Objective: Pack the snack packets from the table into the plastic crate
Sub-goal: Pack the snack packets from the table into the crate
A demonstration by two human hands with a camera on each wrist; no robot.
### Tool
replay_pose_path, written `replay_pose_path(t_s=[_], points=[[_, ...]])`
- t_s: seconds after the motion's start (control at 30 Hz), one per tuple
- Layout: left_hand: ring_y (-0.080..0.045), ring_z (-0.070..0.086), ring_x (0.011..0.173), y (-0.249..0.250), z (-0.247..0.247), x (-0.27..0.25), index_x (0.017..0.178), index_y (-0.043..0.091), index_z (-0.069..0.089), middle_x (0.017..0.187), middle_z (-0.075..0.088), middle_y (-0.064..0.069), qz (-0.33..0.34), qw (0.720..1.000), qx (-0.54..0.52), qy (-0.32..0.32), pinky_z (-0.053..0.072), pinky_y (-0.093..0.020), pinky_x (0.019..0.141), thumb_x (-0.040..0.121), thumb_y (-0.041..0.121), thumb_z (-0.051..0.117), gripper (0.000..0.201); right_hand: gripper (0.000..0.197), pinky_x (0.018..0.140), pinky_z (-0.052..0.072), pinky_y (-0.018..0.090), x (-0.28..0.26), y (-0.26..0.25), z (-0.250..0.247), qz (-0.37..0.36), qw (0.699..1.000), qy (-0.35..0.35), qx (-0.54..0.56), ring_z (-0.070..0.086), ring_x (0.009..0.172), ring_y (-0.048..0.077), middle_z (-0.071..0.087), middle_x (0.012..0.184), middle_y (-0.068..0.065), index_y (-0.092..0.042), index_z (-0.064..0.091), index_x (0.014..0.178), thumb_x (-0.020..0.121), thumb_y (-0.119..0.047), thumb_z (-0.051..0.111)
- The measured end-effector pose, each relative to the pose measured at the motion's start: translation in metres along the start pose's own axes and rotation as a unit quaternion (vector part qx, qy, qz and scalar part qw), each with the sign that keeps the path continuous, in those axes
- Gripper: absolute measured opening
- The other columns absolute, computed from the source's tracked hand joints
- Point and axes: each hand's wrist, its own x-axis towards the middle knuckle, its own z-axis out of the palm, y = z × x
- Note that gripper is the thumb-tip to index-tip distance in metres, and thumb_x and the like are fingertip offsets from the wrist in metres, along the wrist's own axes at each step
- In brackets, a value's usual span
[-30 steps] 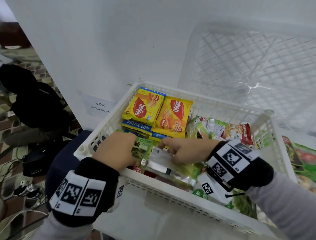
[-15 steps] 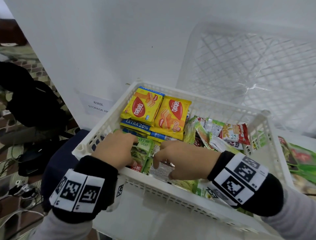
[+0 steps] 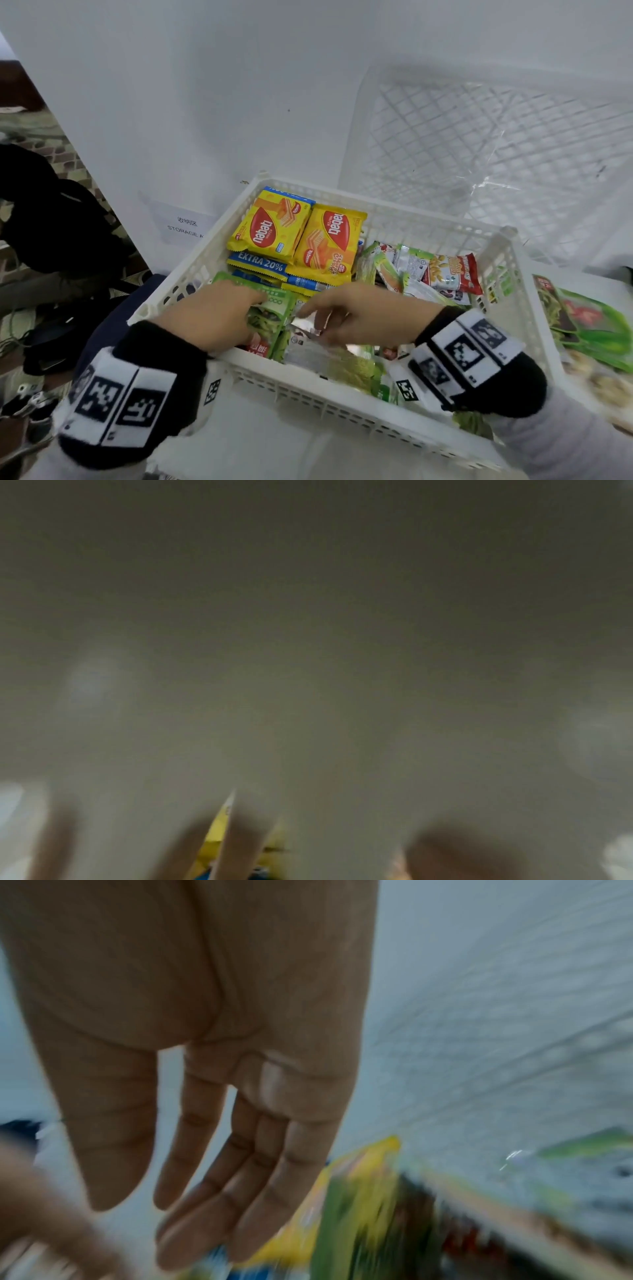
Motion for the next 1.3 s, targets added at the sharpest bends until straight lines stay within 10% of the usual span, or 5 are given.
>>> replay_pose_path(t_s=[0.23,0.47,0.57,0.83,1.3], points=[[0.000,0.034,0.128,0.031,-0.050,-0.058,0.141,0.049,0.008,0.140,0.031,0.026,0.104,0.989,0.090,0.049,0.039,-0.031,0.103,0.091,0.058,0.033,0.057,0.029,0.076,0.051,0.038,-0.038,0.054,-0.057,0.132,0.917,0.341,0.157,0.064,0.074,0.021,0.068,0.079,0.008,-0.025,0.065,0.086,0.084,0.002,0.055],[-0.012,0.050,0.113,0.116,-0.076,0.011,0.133,0.032,0.043,0.126,0.052,0.007,0.298,0.929,0.199,0.096,0.047,-0.030,0.085,0.096,0.026,0.046,0.038,0.035,0.069,0.044,0.024,-0.035,0.086,-0.052,0.302,0.934,0.189,0.021,0.056,0.088,0.017,0.058,0.109,0.003,-0.022,0.058,0.115,0.083,-0.010,0.065],[-0.019,0.055,0.107,0.151,-0.065,0.060,0.126,0.022,0.053,0.121,0.057,-0.001,0.286,0.930,0.217,0.080,0.047,-0.031,0.078,0.095,0.019,0.045,0.032,0.045,0.089,0.046,0.030,-0.031,0.092,-0.048,0.333,0.926,0.175,-0.017,0.057,0.108,0.021,0.059,0.122,0.004,-0.015,0.058,0.121,0.079,-0.002,0.066],[-0.021,0.050,0.091,0.183,-0.042,0.126,0.126,0.007,0.053,0.109,0.057,-0.008,0.213,0.948,0.233,-0.028,0.040,-0.029,0.073,0.087,0.025,0.065,0.045,0.040,0.092,0.048,0.035,-0.032,0.095,-0.043,0.357,0.915,0.162,-0.099,0.058,0.110,0.029,0.061,0.121,0.012,-0.008,0.059,0.119,0.081,-0.015,0.068],[-0.022,0.057,0.082,0.176,-0.051,0.130,0.086,0.012,0.063,0.090,0.061,-0.003,0.215,0.974,0.048,0.054,0.041,-0.026,0.061,0.078,0.004,0.059,0.012,0.005,0.068,0.041,0.029,-0.041,0.081,-0.052,0.345,0.911,0.190,-0.121,0.052,0.079,0.019,0.055,0.088,0.003,-0.010,0.054,0.091,0.087,-0.009,0.056]])
